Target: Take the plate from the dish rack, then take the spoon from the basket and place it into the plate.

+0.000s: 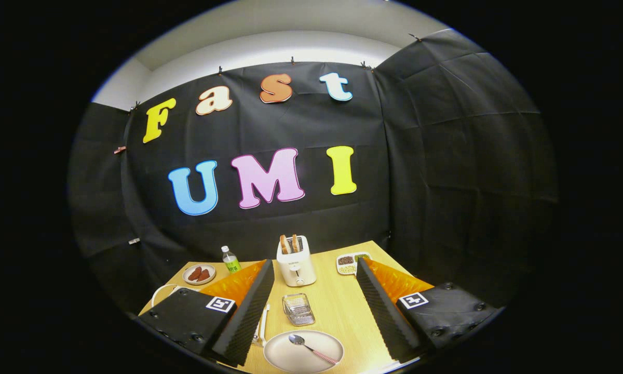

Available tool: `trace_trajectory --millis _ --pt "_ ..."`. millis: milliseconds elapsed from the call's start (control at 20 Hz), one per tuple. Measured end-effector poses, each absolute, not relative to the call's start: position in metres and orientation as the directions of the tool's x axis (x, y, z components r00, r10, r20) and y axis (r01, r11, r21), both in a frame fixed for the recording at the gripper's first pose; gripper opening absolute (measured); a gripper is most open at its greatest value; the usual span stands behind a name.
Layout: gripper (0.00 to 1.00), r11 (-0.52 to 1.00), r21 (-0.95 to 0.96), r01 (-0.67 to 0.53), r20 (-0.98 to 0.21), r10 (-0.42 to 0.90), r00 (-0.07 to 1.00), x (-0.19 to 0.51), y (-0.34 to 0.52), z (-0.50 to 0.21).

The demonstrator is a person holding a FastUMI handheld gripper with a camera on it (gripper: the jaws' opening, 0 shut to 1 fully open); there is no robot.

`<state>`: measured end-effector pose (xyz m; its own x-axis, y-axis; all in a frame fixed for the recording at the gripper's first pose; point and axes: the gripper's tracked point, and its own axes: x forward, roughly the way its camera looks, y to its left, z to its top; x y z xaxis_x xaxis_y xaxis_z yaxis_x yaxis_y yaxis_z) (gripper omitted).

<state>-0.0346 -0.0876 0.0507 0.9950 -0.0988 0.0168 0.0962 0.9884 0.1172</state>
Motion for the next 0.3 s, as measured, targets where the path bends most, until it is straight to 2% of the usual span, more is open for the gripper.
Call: trace_trajectory --millis 300 --pt "0.98 0.988 0.125 0.087 0.008 -0.089 0.996 -0.0348 -0.0863 0.0475"
